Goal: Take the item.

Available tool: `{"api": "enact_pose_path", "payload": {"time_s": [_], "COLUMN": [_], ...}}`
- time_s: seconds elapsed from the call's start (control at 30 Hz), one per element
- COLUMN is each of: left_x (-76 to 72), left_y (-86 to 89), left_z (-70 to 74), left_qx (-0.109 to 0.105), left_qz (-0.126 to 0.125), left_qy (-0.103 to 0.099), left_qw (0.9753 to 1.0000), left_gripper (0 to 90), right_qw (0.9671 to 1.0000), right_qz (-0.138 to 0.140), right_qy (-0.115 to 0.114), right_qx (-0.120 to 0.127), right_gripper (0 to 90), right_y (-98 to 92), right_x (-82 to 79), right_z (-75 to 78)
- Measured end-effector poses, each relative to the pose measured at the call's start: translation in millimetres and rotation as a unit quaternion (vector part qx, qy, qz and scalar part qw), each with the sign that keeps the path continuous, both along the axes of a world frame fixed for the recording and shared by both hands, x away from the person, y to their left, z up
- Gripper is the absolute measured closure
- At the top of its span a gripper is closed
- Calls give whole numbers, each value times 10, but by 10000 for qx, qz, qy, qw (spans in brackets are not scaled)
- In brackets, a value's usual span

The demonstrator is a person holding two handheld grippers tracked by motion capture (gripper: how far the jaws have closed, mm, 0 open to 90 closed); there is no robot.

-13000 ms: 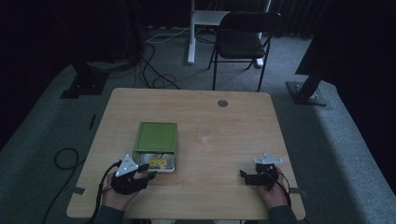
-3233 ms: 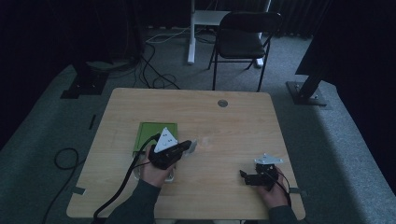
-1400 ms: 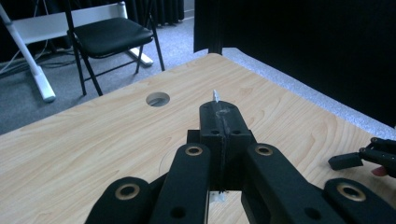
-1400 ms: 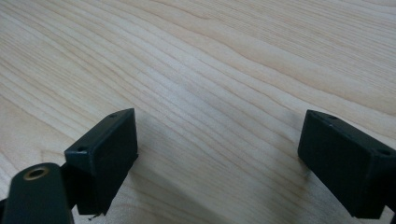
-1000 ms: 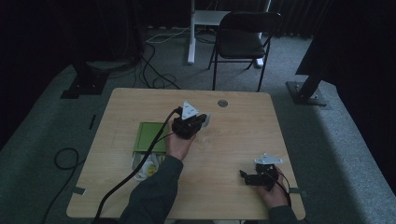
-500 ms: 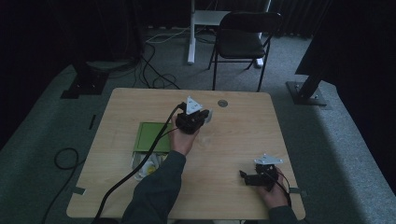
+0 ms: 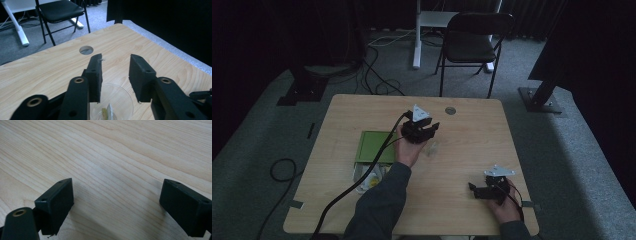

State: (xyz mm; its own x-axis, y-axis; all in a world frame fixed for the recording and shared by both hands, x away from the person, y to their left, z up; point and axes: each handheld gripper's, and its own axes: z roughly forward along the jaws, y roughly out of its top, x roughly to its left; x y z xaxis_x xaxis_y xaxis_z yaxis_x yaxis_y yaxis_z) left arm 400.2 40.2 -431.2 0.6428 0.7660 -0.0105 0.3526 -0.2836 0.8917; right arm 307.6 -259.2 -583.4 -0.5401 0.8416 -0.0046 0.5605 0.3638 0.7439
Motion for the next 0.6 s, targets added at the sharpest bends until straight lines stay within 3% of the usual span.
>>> {"api": "enact_pose_path", "payload": {"time_s": [0.3, 0.4, 0.6], "left_x": [-143, -268, -362], "left_y": [60, 155, 309], "left_z": [120, 214, 237], "left_qx": [-56, -77, -108], "left_qz": [-183, -274, -258], "left_qy": [-30, -71, -103], "left_qw": [9998, 9996, 9996], "left_gripper": [568, 545, 536], "right_qw": [10000, 10000, 10000], "right_qz": [-9, 3, 2], "right_qy": [5, -5, -5], "right_qx": [8, 1, 1], "right_gripper": [115, 115, 116], "right_y": [1, 1, 1], "right_x": [-1, -2, -2], "right_z": [1, -1, -1]}}
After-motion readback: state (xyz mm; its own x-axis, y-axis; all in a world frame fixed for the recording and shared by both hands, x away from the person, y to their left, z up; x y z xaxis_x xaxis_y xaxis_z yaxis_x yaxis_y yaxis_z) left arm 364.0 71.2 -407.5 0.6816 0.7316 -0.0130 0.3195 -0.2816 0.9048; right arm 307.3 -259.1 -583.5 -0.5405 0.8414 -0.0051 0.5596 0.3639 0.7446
